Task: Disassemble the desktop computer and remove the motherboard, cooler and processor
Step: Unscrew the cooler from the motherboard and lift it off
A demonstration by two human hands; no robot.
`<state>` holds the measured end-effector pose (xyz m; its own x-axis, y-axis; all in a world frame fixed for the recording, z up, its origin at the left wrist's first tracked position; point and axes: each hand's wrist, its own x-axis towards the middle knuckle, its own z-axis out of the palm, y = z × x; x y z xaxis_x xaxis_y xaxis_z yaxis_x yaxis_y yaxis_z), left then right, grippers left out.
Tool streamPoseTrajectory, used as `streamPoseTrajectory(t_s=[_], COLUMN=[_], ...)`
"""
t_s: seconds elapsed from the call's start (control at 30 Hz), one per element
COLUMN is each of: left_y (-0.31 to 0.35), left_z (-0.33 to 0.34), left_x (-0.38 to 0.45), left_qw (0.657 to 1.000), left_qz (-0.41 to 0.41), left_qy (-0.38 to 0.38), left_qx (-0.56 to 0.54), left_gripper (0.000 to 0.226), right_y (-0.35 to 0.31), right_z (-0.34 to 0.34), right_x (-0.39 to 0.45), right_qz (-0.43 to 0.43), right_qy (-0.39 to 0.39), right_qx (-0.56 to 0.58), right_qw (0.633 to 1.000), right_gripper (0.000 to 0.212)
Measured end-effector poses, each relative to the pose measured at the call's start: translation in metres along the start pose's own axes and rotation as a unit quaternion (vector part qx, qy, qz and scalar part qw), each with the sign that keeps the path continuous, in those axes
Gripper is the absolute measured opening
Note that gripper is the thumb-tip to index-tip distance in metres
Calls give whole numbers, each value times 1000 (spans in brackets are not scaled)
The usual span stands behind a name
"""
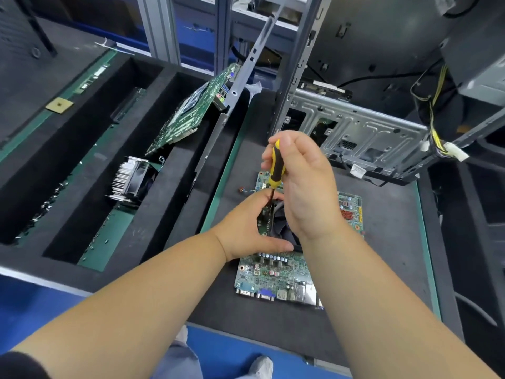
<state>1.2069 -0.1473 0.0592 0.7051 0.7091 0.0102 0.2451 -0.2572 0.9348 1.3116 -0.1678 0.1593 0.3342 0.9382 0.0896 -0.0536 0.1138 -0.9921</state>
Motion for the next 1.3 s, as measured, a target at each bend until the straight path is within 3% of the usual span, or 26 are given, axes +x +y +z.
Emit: streamPoseTrajectory(t_s=[0.1,0.17,0.3,0.4,0.53,0.6,0.7,0.77,0.9,0.97,1.03,1.17,1.3], left_y=[-2,-3,-1,-3,-4,-5,-6,-6,-7,-7,-5,-4,-2], left_z=[3,5,5,4,5,5,4,1,-4,-5,-4,-2,-2], left_x=[0,0,-2,-1,-2,-2,1,2,1,1,1,0,1], left_qw=[1000,1000,1000,1000,999,999,999,1000,1000,1000,1000,1000,1000], left_qz=[7,13,2,1,1,1,9,3,-11,-13,-15,-10,-4], left_qy=[2,-1,14,25,32,30,20,21,18,15,9,12,11], left_qx=[-9,-2,16,1,-20,-31,-31,-20,-16,-9,-3,-6,-5], left_gripper=[81,84,82,84,84,86,87,85,86,86,86,79,79], right_y=[4,5,-4,-8,-5,0,4,2,-8,-7,-4,1,7], right_z=[4,5,-2,-9,-7,-5,1,3,-5,-7,-7,-11,-2], right_x=[-3,0,17,21,11,5,-2,3,26,27,23,11,-4], right_qz=[-27,-36,39,73,62,41,5,15,96,86,77,69,12], right_qy=[2,-43,-174,-196,-90,-8,17,-33,-234,-269,-243,-117,-41], right_qx=[-11,-13,82,77,-49,-33,1,33,73,49,15,-51,-29], right_qw=[1000,998,981,975,993,999,1000,999,965,958,967,989,999], right_gripper=[25,28,32,24,19,24,32,35,33,30,30,45,35])
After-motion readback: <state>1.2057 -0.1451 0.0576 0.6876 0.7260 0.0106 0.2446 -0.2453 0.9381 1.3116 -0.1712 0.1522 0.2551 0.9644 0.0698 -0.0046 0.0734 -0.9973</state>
